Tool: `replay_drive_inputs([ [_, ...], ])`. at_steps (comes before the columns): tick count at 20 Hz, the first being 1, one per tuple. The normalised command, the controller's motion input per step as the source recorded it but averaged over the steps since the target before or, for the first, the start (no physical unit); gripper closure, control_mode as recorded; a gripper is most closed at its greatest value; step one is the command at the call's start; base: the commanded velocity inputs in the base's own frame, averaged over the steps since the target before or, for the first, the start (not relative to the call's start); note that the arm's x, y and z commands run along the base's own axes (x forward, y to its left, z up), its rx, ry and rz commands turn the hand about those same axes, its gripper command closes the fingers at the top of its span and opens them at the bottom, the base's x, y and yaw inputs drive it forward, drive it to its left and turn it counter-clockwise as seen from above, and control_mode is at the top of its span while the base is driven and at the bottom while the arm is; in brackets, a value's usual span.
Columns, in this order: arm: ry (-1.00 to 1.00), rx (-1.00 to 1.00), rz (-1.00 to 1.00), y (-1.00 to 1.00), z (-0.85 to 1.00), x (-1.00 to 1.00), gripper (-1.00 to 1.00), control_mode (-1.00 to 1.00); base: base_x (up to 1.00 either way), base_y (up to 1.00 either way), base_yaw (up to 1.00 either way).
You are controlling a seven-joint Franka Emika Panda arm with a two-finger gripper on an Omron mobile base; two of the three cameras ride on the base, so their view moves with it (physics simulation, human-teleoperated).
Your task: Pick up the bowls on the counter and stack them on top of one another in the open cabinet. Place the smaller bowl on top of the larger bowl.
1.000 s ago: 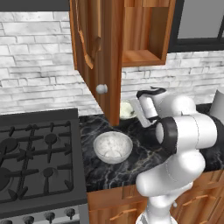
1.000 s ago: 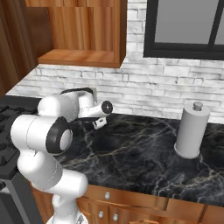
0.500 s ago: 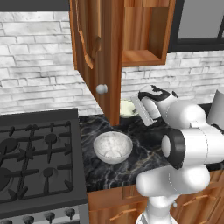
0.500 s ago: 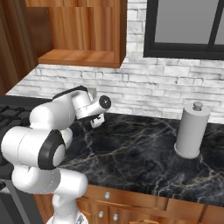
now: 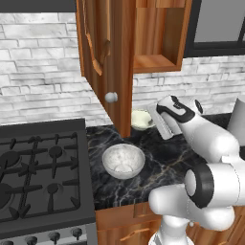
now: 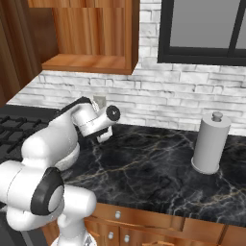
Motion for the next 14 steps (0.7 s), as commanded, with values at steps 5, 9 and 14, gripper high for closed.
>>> replay_drive_inputs([
  [5, -0.04, 0.00, 0.00, 0.00, 0.14, -0.44, 1.00, -1.00, 0.00, 0.00, 0.00],
  [9, 0.00, 0.02, 0.00, 0.00, 0.22, -0.31, 1.00, -1.00, 0.00, 0.00, 0.00],
  [14, 0.01, 0.03, 0.00, 0.00, 0.24, -0.27, 1.00, -1.00, 0.00, 0.00, 0.00],
])
